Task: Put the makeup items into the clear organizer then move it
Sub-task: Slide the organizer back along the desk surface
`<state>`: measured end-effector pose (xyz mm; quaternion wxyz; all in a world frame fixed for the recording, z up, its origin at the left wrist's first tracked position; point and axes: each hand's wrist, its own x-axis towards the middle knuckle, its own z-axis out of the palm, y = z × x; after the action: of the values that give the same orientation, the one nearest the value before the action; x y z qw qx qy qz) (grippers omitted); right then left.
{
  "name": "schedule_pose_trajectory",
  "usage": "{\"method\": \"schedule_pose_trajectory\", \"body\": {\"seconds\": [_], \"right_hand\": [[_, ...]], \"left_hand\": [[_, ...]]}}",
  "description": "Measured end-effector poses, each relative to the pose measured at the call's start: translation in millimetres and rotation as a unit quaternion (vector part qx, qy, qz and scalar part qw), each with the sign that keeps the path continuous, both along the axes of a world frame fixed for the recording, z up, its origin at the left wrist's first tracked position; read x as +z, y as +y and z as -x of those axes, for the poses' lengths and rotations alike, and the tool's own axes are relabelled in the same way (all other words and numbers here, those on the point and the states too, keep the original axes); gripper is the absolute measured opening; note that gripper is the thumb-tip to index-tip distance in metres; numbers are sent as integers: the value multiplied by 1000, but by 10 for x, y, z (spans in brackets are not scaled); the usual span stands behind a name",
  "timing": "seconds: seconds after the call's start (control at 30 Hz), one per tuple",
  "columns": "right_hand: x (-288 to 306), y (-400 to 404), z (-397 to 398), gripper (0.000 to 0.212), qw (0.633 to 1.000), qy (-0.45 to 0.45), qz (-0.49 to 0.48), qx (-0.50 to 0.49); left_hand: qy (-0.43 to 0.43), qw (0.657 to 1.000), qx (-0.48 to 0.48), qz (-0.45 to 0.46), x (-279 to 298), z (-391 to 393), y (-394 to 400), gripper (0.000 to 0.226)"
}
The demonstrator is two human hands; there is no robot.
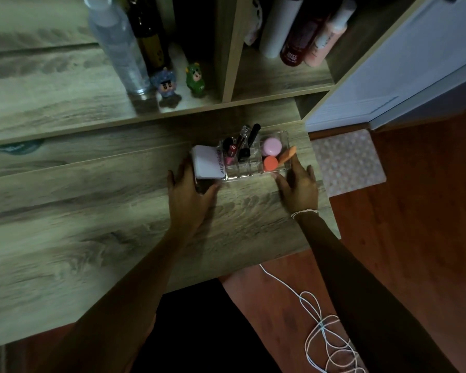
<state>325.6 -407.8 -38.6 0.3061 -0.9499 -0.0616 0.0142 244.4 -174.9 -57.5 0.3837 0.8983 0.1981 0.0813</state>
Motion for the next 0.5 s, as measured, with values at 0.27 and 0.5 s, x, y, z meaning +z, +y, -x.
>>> {"method": "schedule_pose_trajectory", "body": {"seconds": [0.27,0.5], "right_hand": [[3,-9,-11,58,1000,1,-2,8],[-20,-9,-23,57,1000,5,11,14]], "left_hand": [[-10,1000,-2,6,31,5,-21,72],[6,1000,-8,8,36,1,-2,71]]}}
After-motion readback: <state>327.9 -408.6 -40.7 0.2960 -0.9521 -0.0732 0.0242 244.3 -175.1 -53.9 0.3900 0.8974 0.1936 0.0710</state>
